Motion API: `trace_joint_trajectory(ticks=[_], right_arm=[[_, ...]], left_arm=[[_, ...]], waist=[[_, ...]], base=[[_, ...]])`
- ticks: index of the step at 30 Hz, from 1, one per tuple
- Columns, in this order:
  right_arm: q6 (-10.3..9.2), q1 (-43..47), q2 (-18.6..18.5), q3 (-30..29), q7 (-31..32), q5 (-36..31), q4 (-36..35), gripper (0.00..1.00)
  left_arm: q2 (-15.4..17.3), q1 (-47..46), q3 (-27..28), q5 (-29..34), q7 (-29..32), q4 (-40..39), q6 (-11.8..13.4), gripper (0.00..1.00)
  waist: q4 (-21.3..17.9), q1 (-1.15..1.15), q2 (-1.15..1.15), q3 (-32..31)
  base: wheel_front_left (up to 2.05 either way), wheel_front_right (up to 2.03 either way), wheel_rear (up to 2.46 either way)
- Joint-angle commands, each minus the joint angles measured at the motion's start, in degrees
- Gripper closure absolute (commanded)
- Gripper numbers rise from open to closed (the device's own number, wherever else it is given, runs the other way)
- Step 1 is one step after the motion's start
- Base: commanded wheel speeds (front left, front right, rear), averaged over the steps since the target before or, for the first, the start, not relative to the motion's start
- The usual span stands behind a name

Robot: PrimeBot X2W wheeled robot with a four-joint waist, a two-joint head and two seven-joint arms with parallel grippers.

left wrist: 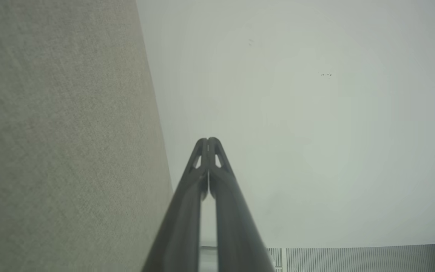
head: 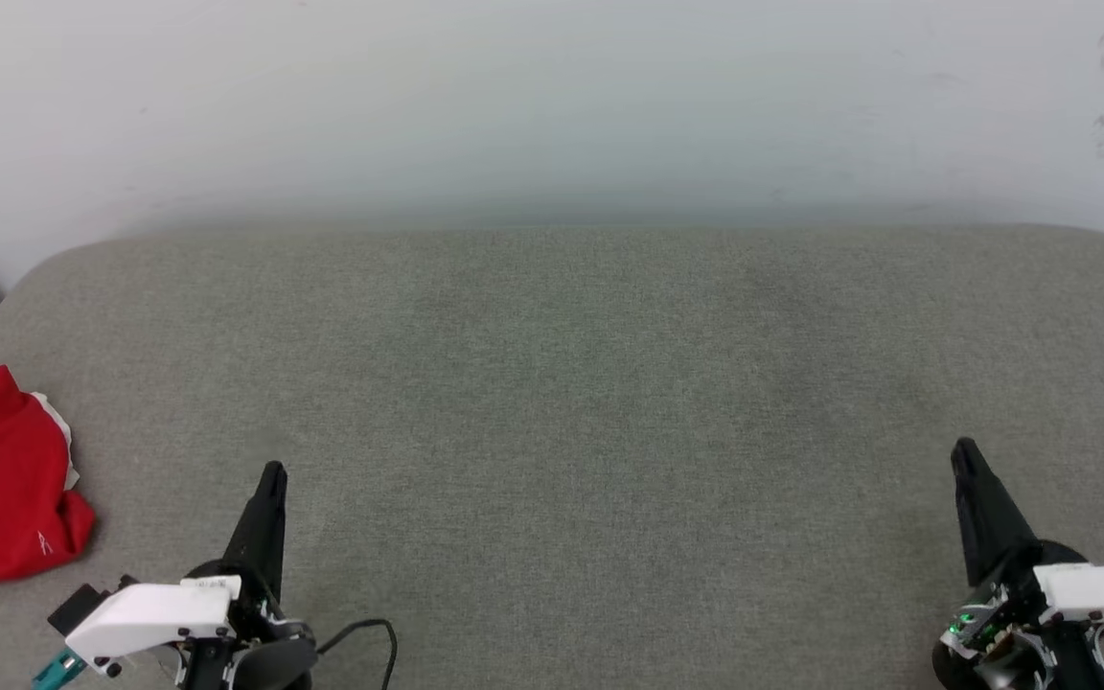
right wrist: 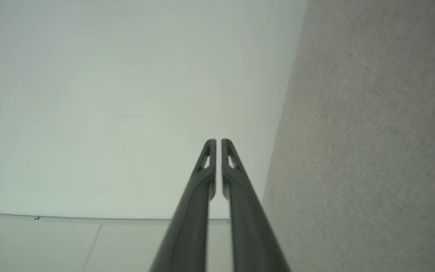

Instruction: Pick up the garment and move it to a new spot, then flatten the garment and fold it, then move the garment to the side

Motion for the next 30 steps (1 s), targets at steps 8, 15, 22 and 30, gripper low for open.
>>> trace_joint_trajectory(ticks=[8,15,22,30], right_arm=[[-0.01,0.94,0.02,1.22,-1.91,-0.59,-1.24,0.0],[-0.01,1.41,0.04,2.14,-3.89,-2.25,-2.8,0.0],[-0.01,1.77,0.05,2.54,-5.69,-7.04,-4.5,0.0],[-0.01,2.28,0.06,2.9,-7.57,-16.91,-6.77,0.0]], left_arm=[[-0.03,0.15,-2.33,0.63,-1.85,-1.21,0.01,0.0],[0.42,-0.15,-4.79,3.2,-3.92,-3.4,0.01,0.0],[0.4,-0.14,-6.1,8.71,-5.7,-4.91,0.01,0.0],[0.3,-0.22,-7.26,16.54,-7.57,-6.1,0.01,0.0]], waist=[[0.01,0.0,0.0,0.04],[0.06,0.0,0.0,0.1],[0.14,0.0,0.0,0.15],[0.28,0.0,0.0,0.2]], base=[[0.0,0.0,0.0],[0.0,0.0,0.0],[0.0,0.0,0.0],[0.0,0.0,0.0]])
